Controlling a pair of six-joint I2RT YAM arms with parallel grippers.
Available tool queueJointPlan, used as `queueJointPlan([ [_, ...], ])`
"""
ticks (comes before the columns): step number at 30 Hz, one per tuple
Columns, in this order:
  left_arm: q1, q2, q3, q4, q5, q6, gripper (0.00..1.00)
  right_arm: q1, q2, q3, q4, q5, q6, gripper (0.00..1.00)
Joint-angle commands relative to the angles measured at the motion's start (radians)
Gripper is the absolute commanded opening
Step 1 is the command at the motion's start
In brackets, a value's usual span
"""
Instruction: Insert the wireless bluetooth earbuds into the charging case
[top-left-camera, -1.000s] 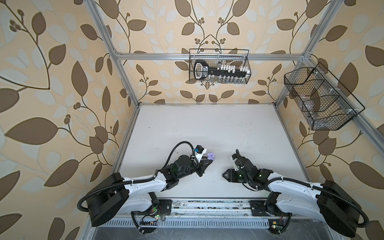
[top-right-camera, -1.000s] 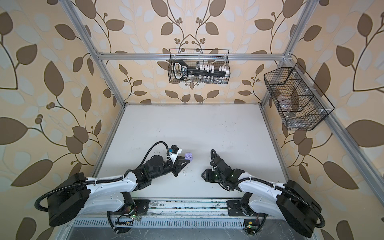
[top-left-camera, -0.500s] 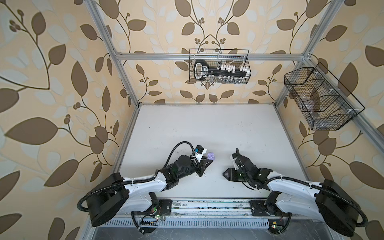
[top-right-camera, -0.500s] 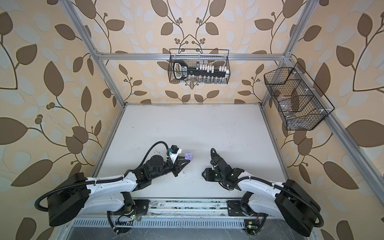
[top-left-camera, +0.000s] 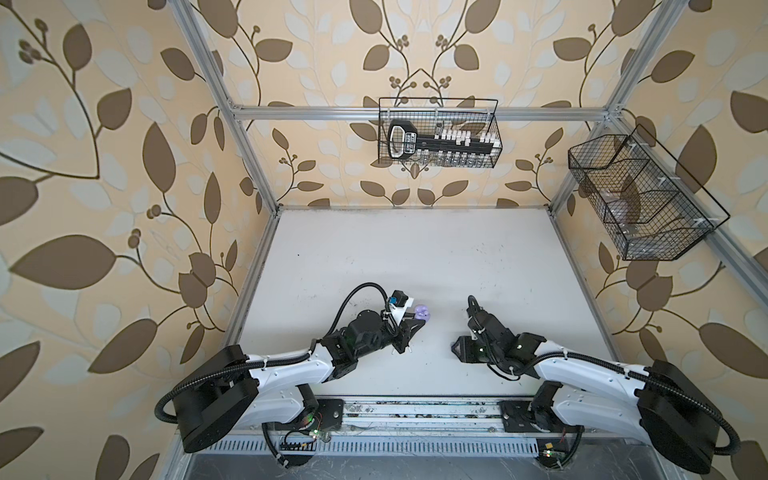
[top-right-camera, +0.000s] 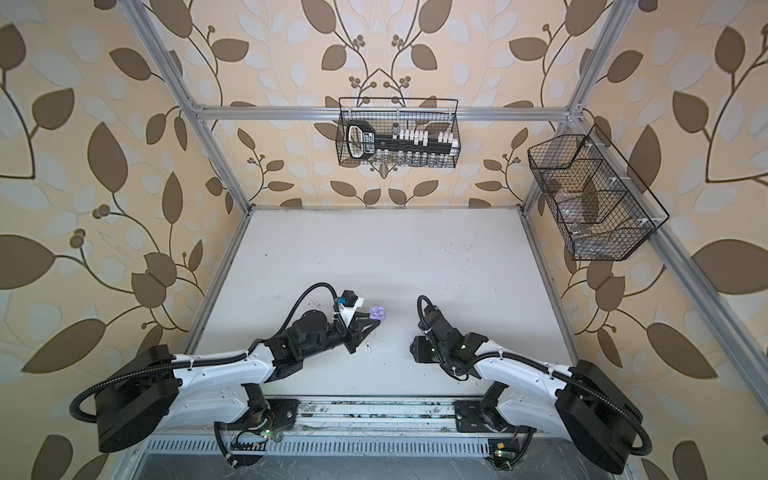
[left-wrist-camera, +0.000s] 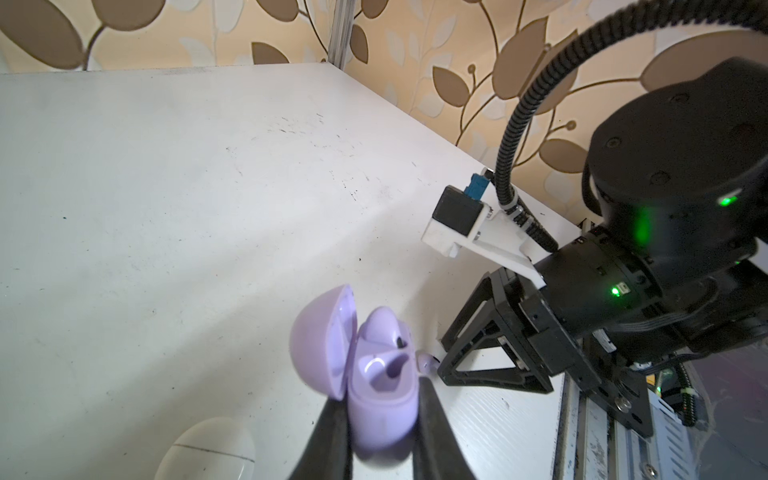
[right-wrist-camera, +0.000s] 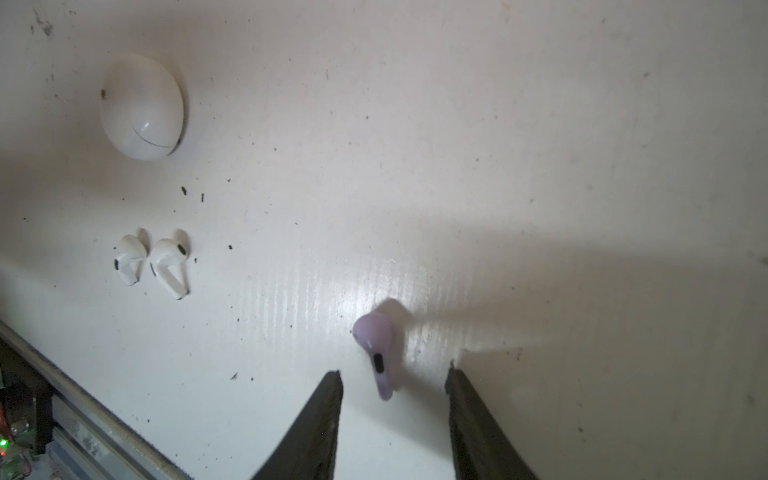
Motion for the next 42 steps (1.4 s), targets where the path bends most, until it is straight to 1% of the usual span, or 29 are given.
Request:
queueJointPlan([
  [1, 0.011, -0.002, 0.024, 0.028, 0.002, 0.010, 0.04, 0.036, 0.048, 0.075, -0.054, 0.079, -0.020, 0.43],
  [6, 0.011, -0.008, 0.023, 0.024, -0.002, 0.011, 0.04, 0.091, 0.156, 0.184, -0.146, 0.181, -0.036, 0.43],
  [10, 0.011, -0.013, 0.023, 0.017, -0.006, 0.014, 0.04, 0.121, 0.243, 0.271, -0.263, 0.302, -0.037, 0.43],
  [12, 0.011, -0.017, 0.022, 0.015, -0.009, 0.016, 0.04, 0.130, 0.270, 0.289, -0.288, 0.328, -0.039, 0.43],
  [25, 0.011, -0.016, 0.023, 0.014, -0.010, 0.017, 0.04, 0.191, 0.322, 0.307, -0.262, 0.311, -0.036, 0.41],
  [33, 0.011, -0.020, 0.023, 0.011, -0.012, 0.018, 0.04, 0.194, 0.364, 0.334, -0.284, 0.345, -0.045, 0.38],
  [42, 0.012, -0.022, 0.023, 0.009, -0.014, 0.020, 0.04, 0.194, 0.373, 0.333, -0.286, 0.339, -0.048, 0.29],
])
